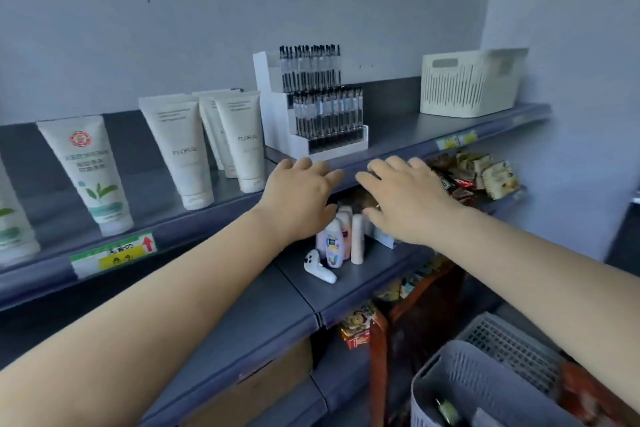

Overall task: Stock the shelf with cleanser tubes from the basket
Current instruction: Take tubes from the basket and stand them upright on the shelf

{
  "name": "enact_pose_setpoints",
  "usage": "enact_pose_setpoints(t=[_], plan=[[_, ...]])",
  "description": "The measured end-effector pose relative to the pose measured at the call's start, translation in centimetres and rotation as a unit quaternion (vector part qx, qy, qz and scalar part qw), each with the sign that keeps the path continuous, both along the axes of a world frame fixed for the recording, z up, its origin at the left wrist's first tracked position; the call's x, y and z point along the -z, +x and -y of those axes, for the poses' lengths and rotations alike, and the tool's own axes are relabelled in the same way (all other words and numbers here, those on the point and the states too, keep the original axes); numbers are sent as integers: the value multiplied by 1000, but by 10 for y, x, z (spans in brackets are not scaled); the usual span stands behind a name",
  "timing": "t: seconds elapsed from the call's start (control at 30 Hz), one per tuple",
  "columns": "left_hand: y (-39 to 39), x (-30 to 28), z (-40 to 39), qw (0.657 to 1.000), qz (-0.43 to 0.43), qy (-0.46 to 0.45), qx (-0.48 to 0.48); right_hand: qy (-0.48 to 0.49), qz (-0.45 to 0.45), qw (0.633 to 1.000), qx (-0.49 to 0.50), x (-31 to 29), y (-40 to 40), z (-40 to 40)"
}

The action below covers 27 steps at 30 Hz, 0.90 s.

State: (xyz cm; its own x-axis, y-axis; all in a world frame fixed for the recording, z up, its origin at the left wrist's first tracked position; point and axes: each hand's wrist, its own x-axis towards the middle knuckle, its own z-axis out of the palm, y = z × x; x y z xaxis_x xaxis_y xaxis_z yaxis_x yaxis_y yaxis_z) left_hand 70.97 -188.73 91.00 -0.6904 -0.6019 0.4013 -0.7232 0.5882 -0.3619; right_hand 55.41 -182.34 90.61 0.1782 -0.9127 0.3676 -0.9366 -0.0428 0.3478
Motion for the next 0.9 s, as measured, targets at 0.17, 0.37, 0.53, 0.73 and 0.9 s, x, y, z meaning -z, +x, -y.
enact_pose_setpoints(t=[0.17,0.37,0.53,0.73,0.9], plan=[[-65,26,3,997,40,28,61,24,23,997,73,27,-58,-18],[-136,51,18,988,36,48,140,60,46,986,150,54,-114,-20],[-192,64,43,977,50,51,200,84,60,972,213,67,-157,-8],[-251,103,76,959,74,92,256,110,98,948,281,98,-198,0],[-289,159,80,935,118,152,298,159,148,920,327,155,-227,-10]])
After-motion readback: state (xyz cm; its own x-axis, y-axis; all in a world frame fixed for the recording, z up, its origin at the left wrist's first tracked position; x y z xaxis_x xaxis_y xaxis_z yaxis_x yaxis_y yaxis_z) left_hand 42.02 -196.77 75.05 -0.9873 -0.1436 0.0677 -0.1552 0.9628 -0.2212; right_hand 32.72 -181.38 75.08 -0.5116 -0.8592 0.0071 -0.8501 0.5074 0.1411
